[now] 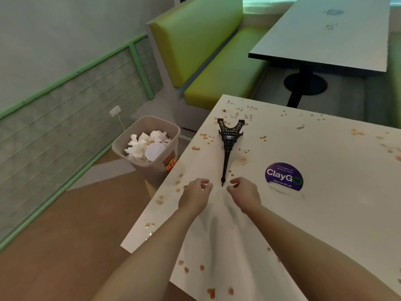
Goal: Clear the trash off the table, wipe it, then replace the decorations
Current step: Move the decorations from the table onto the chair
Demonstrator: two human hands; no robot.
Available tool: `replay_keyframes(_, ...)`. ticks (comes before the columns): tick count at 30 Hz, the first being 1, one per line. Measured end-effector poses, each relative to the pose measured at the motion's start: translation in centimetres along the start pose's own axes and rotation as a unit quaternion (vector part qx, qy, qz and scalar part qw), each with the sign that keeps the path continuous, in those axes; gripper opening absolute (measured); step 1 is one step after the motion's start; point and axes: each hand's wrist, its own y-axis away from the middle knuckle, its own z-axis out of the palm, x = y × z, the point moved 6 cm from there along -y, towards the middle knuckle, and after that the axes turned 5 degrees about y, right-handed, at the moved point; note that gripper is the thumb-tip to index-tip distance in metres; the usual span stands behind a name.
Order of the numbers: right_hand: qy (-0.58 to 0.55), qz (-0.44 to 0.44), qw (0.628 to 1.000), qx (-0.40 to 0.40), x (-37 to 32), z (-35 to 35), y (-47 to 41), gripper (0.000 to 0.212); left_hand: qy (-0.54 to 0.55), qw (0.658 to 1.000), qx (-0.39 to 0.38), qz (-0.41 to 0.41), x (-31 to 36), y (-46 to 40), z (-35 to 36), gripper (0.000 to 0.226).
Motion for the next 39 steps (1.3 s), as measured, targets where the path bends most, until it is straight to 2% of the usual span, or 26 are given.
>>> replay_keyframes(8, 0.067, 0.043, 0.996, 0.04, -0.8, 2.2, -3.1, 0.042, 0.016, 0.998, -0.06, 0.017, 0.8, -4.8, 1.1, 0.033)
replay_keyframes(12, 0.085, 0.041, 0.993, 0.072, -1.9, 2.5, -3.6, 0.032, -0.035, 0.995, -0.065, 0.062, 1.7, -6.5, 0.9, 0.027)
replay_keyframes(15, 0.086, 0.056, 0.992, 0.067, -2.1, 2.8, -3.7, 0.027, -0.085, 0.988, -0.067, 0.112, 2.9, -7.9, 0.5, 0.028)
replay_keyframes(20, 0.039, 0.084, 0.993, 0.079, -2.6, 1.9, -3.8, 0.021, -0.151, 0.964, -0.081, 0.201, 6.2, -10.6, -0.5, 0.035)
replay_keyframes(23, -0.01, 0.079, 0.988, 0.131, -3.5, 0.2, -3.1, 0.024, -0.174, 0.951, -0.094, 0.238, 8.1, -11.8, -0.9, 0.038)
replay_keyframes(27, -0.069, 0.04, 0.972, 0.221, -6.2, -3.1, -2.4, 0.022, -0.162, 0.94, -0.104, 0.281, 10.1, -13.0, -1.6, 0.05)
replay_keyframes(30, -0.137, 0.002, 0.956, 0.258, -8.5, -5.3, -2.7, 0.018, -0.131, 0.935, -0.103, 0.312, 11.8, -14.0, -2.2, 0.06)
replay_keyframes(34, -0.161, -0.03, 0.936, 0.311, -11.7, -8.7, -4.2, 0.013, -0.094, 0.928, -0.107, 0.344, 14.3, -16.3, -2.4, 0.052)
replay_keyframes(39, -0.153, -0.041, 0.934, 0.319, -14.3, -11.7, -6.0, 0.016, -0.043, 0.942, -0.094, 0.321, 16.3, -18.7, -3.0, 0.033)
